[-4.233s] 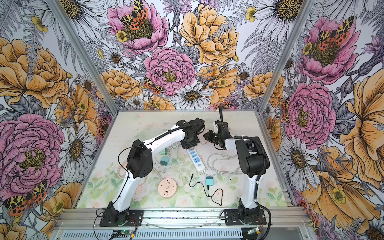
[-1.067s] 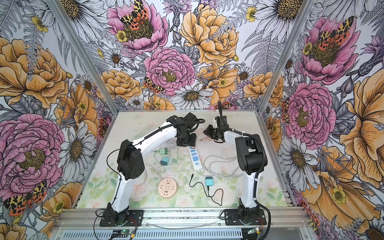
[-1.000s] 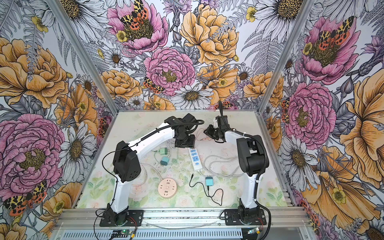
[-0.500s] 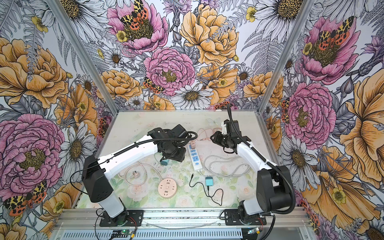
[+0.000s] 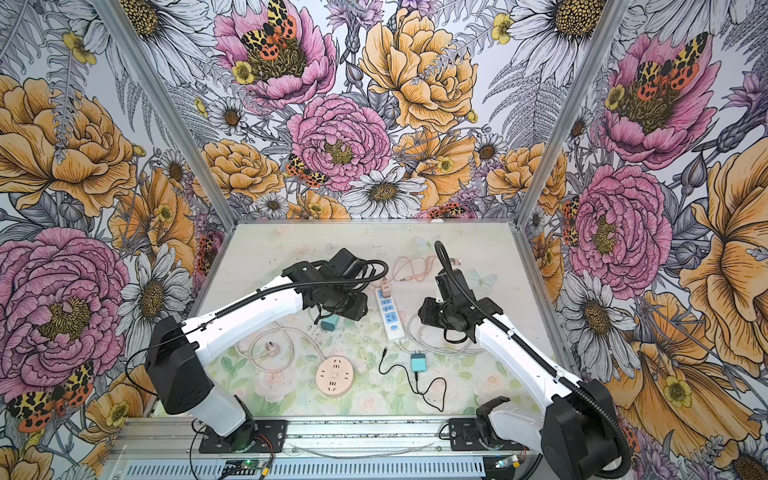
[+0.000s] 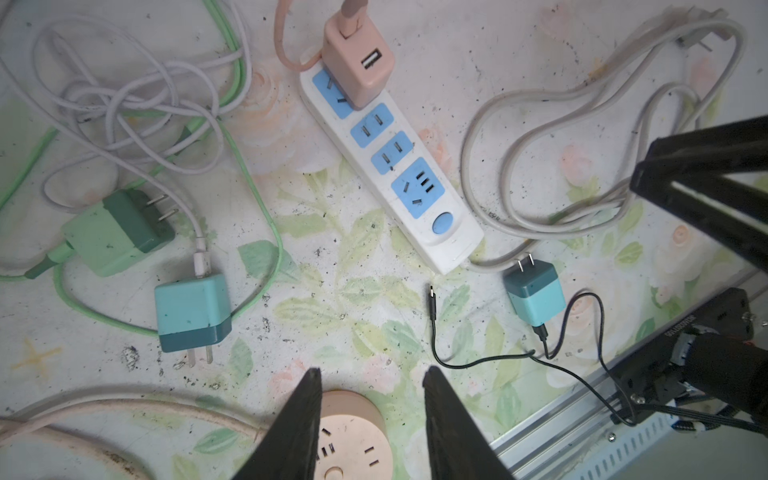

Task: Insert the plug
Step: 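Reach the right gripper down to grasp the teal charger while the left draws back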

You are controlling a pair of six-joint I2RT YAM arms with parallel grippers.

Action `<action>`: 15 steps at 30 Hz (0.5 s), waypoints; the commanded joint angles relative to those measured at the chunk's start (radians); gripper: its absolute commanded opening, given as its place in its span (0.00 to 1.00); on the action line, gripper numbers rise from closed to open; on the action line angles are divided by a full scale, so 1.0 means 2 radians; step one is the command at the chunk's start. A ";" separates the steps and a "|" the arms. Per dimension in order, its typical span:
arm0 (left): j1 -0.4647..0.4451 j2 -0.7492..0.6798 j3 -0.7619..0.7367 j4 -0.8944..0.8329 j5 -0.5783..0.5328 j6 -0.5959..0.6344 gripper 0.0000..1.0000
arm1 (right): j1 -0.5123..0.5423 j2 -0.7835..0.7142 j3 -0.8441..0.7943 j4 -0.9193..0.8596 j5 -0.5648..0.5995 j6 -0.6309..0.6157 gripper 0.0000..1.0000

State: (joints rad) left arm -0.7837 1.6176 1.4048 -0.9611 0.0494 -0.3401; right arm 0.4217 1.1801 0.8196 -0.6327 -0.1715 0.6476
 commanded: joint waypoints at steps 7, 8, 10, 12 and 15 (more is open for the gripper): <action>0.033 -0.010 -0.019 0.034 0.052 0.004 0.44 | 0.101 -0.021 -0.022 -0.070 0.068 0.070 0.41; 0.038 -0.009 -0.018 0.034 0.054 0.000 0.45 | 0.113 -0.026 -0.028 -0.074 0.073 0.082 0.42; 0.044 -0.010 -0.017 0.035 0.056 -0.004 0.46 | 0.132 -0.034 -0.042 -0.081 0.081 0.109 0.46; 0.045 -0.013 -0.015 0.034 0.057 -0.001 0.47 | 0.156 -0.044 -0.057 -0.088 0.095 0.134 0.50; 0.047 -0.016 -0.014 0.035 0.059 0.002 0.47 | 0.194 -0.047 -0.075 -0.099 0.116 0.172 0.53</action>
State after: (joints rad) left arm -0.6968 1.6173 1.3674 -0.9184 0.1387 -0.3405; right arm 0.7654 1.1007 0.6884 -0.7879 -0.0147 0.8871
